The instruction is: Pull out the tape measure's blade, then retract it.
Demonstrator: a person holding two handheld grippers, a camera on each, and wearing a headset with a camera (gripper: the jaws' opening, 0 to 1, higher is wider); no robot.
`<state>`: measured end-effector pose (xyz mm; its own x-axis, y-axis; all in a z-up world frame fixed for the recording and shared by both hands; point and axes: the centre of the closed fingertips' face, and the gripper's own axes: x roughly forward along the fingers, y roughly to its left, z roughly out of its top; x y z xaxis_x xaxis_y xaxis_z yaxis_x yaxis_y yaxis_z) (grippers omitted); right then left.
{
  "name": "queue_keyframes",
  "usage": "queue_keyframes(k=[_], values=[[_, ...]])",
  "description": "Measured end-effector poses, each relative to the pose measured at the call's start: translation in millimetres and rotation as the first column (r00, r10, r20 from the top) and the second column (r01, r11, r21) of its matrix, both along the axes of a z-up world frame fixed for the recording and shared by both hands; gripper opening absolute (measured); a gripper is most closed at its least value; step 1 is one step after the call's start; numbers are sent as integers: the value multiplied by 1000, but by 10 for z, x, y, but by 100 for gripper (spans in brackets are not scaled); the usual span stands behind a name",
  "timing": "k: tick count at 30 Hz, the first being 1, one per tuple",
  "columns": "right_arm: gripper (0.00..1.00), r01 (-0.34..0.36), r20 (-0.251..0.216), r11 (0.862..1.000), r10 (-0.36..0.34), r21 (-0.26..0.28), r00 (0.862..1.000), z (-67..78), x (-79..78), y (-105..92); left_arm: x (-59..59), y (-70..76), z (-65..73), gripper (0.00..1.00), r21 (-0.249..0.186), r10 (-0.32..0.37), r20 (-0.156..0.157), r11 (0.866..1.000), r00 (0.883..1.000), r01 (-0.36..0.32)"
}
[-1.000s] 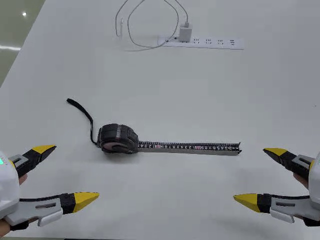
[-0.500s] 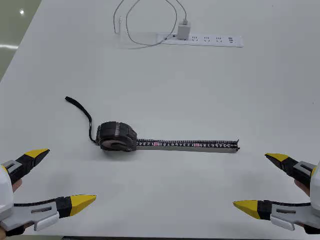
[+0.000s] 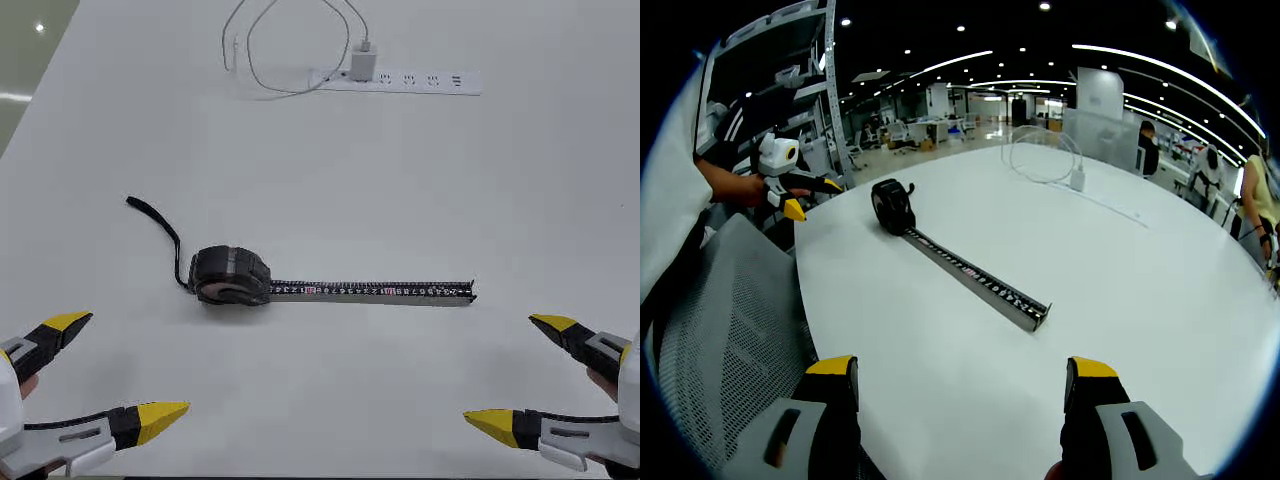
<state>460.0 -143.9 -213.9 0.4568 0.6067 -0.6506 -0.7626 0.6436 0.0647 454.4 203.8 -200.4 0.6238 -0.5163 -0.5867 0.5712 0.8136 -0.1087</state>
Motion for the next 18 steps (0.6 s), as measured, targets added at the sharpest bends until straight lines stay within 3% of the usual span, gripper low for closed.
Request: queue_keyframes(k=[18], values=[[84, -11, 2, 1000, 11, -7, 1000, 12, -17, -1, -13, -32, 5, 91, 0, -18, -4, 1000, 1000, 18]])
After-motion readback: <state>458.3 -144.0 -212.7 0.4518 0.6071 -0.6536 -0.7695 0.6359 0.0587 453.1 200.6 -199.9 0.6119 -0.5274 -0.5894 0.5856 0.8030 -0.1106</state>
